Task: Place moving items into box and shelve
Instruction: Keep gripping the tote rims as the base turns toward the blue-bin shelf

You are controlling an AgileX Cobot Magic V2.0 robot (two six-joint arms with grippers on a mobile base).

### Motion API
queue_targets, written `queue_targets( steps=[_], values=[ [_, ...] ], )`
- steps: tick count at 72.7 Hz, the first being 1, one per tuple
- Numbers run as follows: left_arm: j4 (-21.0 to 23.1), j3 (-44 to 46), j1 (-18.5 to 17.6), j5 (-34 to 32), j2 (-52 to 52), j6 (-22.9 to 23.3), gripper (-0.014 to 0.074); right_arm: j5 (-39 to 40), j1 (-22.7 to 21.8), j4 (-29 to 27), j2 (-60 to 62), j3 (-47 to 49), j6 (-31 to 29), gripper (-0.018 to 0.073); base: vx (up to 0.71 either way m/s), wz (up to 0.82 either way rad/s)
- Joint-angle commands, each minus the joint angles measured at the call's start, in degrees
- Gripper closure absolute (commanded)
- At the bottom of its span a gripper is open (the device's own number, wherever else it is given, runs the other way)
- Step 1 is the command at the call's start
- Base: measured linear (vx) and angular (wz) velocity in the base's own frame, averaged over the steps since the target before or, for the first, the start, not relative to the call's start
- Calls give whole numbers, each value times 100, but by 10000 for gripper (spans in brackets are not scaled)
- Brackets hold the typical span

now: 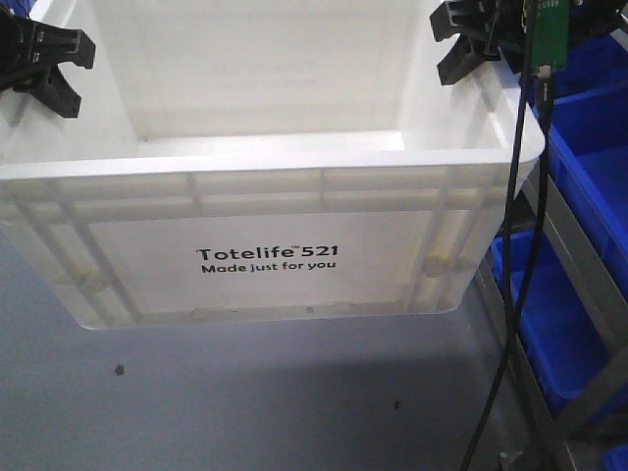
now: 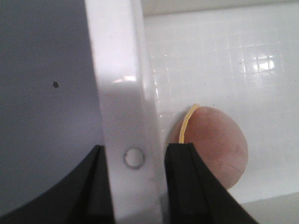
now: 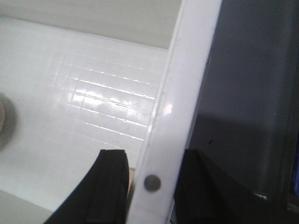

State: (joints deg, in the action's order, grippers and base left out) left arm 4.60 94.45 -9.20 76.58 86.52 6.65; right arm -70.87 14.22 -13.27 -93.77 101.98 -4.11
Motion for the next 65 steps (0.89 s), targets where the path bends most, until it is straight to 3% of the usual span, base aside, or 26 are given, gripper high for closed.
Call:
queue_targets(
  steps=[1,65],
  values=[
    [848,217,-102,-433,-300,-88,600,507,92,-939,345,233,-201,564,44,0],
    [853,217,-102,-433,-300,-88,600,507,92,-939,345,233,-201,564,44,6]
  ],
)
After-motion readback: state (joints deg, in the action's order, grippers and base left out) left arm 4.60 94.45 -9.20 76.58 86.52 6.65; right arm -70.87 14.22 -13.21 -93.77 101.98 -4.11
